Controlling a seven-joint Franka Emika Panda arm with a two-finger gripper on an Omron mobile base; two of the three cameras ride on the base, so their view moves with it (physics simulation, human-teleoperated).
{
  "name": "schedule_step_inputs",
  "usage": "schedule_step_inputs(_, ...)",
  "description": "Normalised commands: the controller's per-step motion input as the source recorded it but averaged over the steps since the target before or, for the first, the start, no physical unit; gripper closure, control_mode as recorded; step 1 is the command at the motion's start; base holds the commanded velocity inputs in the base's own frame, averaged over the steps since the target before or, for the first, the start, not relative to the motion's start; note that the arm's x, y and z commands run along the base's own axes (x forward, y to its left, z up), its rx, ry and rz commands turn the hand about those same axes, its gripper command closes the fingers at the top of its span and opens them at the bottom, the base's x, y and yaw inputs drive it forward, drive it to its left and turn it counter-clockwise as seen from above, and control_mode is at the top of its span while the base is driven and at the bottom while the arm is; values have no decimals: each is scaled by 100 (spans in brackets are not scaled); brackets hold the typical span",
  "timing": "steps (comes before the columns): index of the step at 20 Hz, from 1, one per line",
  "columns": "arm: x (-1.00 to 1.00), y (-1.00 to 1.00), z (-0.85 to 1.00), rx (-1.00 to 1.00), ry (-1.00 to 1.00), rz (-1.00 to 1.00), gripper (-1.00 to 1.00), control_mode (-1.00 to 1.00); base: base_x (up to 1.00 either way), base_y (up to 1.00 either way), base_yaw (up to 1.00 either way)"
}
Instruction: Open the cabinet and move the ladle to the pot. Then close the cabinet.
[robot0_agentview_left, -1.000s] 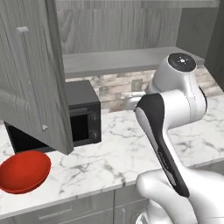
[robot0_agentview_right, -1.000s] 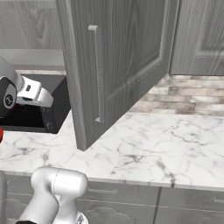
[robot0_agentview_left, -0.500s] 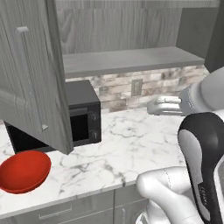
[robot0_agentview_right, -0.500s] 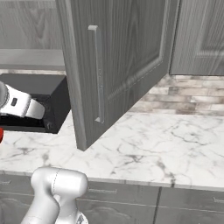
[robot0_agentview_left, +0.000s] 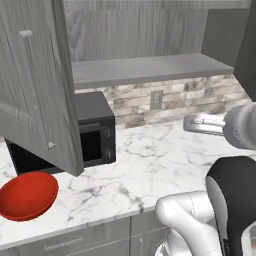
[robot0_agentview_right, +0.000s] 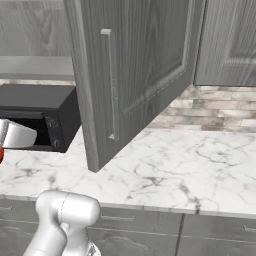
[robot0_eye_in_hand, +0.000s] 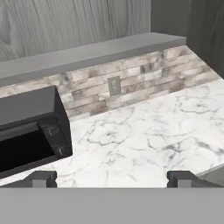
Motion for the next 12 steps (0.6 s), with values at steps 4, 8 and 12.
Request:
schedule_step_inputs(4,-15,-53,-6,0,-29,-6,-100,-100,0,0,0)
schedule_step_inputs(8,-44,-58,-18,0,-39,0,-100,-100,0,0,0)
schedule_step_inputs(12,-37,-46,-1,0,-34,1,-100,-100,0,0,0)
